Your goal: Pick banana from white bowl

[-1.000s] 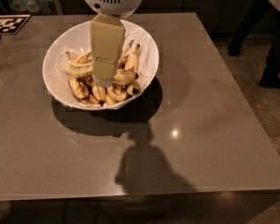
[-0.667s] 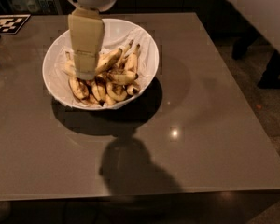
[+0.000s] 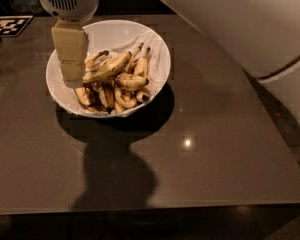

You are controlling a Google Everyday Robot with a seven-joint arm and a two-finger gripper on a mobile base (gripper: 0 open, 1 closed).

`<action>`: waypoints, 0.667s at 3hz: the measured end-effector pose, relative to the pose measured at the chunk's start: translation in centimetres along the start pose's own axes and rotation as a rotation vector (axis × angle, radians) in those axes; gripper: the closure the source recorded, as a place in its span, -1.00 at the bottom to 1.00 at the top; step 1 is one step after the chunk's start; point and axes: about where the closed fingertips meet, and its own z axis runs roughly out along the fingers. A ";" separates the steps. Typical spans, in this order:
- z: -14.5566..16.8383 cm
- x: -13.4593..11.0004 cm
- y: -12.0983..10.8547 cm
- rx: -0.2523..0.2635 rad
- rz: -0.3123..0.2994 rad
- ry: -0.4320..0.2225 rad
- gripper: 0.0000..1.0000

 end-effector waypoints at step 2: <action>5.2 1.0 -0.4 -0.102 0.039 0.035 -0.94</action>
Offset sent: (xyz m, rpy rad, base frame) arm 0.0232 -0.0270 -0.0801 -0.1102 0.2273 -0.0821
